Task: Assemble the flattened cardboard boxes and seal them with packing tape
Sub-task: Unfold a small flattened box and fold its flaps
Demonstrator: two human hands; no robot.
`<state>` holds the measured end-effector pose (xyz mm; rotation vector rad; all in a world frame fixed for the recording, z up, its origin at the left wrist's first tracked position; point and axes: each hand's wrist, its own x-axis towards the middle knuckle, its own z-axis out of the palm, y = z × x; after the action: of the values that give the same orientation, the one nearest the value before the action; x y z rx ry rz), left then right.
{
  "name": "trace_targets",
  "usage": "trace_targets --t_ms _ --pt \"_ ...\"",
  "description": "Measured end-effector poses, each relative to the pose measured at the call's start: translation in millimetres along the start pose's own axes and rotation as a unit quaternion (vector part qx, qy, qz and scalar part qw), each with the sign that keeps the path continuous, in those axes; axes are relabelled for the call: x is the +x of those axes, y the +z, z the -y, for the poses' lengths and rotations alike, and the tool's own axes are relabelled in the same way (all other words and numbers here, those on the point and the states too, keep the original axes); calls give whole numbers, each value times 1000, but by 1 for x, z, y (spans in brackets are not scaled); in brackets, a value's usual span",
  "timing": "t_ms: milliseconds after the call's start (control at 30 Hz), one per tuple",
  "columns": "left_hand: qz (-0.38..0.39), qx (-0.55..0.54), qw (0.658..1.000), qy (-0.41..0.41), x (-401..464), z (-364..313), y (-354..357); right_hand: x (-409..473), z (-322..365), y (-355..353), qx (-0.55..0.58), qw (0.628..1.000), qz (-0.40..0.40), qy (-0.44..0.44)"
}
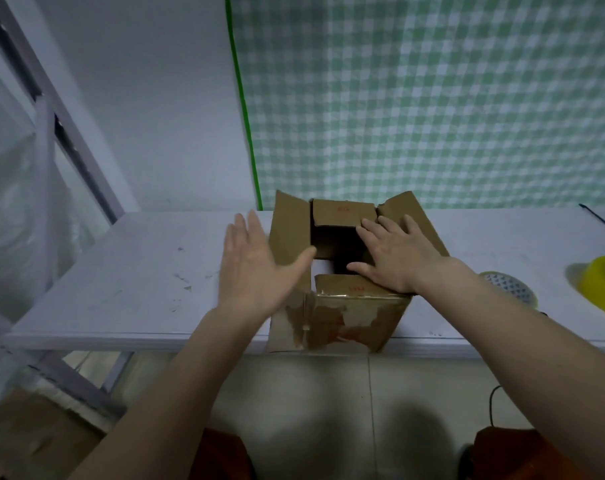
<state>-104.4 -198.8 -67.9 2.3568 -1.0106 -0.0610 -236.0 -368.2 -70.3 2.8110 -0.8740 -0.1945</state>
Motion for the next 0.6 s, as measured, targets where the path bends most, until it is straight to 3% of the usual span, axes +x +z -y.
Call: trace_targets --t_ms 67,167,233,300,433,600 --pt "12 -111 993 -23 0 -3 -8 0 -3 1 6 1000 -3 4" --pt "78 -259 961 50 -6 -19 -7 -1 -3 0 8 1000 -6 8" --pt "124 -298 942 97 -6 -29 0 -2 -3 -2 11 1000 -3 11" --pt "159 -258 940 154 -4 -37 9 -5 -4 -3 15 1000 9 13" --pt "184 47 959 210 0 -36 33 -10 -7 -5 35 999 -2 6" --pt "194 53 960 195 -2 -17 37 -16 -12 -9 46 998 -39 13"
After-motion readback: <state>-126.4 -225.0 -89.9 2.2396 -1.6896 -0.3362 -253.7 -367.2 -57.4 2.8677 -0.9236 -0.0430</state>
